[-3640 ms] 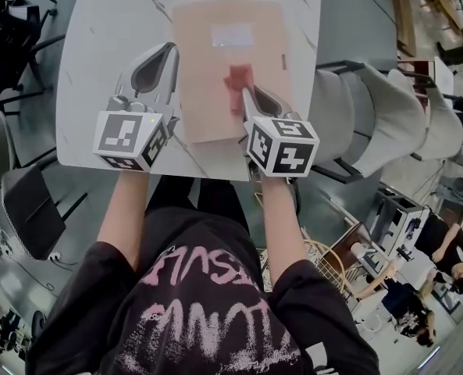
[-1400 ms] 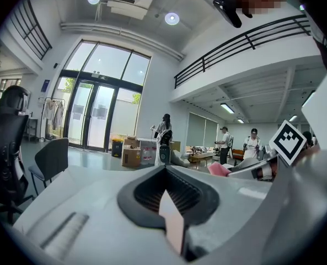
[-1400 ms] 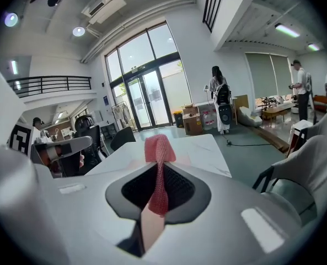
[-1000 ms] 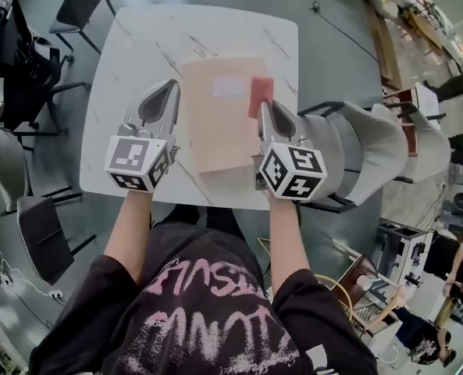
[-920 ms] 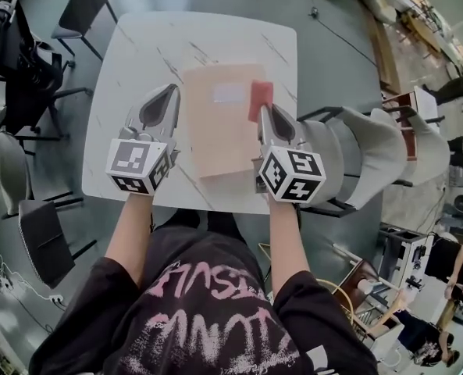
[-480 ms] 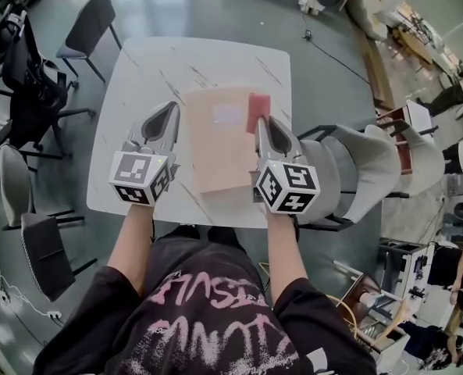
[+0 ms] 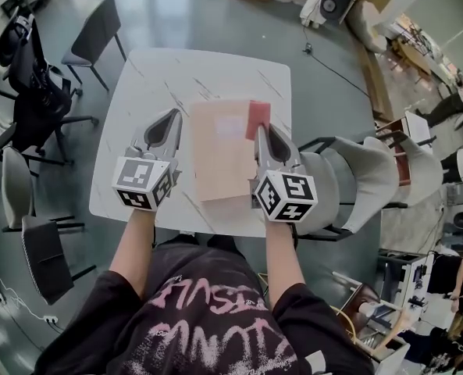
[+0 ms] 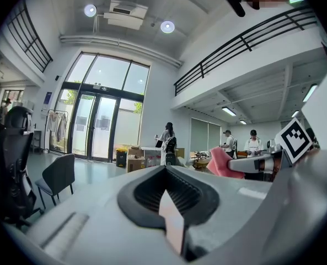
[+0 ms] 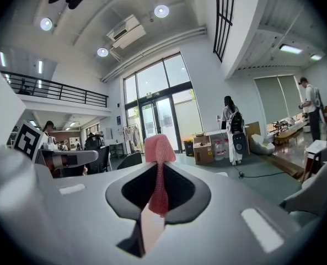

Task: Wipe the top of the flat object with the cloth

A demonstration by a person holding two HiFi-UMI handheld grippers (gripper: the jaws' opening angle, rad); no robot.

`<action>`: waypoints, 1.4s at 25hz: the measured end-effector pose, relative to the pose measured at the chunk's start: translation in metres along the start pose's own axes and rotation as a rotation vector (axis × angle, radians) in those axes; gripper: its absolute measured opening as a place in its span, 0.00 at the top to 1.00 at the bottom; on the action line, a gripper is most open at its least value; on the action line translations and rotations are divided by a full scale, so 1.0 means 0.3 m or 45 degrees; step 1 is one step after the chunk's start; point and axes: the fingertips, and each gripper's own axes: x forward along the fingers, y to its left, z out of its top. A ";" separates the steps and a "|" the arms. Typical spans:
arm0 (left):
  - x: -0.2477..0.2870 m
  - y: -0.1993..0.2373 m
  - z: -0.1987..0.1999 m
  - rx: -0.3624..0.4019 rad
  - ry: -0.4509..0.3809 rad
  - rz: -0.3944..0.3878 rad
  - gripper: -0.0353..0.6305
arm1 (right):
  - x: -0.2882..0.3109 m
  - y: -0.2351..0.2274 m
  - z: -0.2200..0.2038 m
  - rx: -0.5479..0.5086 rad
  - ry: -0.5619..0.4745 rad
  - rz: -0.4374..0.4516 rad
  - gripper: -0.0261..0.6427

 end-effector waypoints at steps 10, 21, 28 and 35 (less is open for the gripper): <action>0.003 0.006 0.058 0.024 -0.058 0.019 0.95 | 0.005 -0.003 0.043 -0.008 -0.048 0.015 0.88; -0.011 0.014 0.125 0.041 -0.117 0.035 0.95 | -0.010 -0.001 0.087 -0.025 -0.088 0.018 0.88; -0.023 -0.008 0.163 0.063 -0.145 0.029 0.95 | -0.035 0.009 0.125 -0.044 -0.127 0.027 0.88; -0.025 -0.015 0.185 0.069 -0.169 0.027 0.95 | -0.046 0.013 0.147 -0.063 -0.153 0.025 0.88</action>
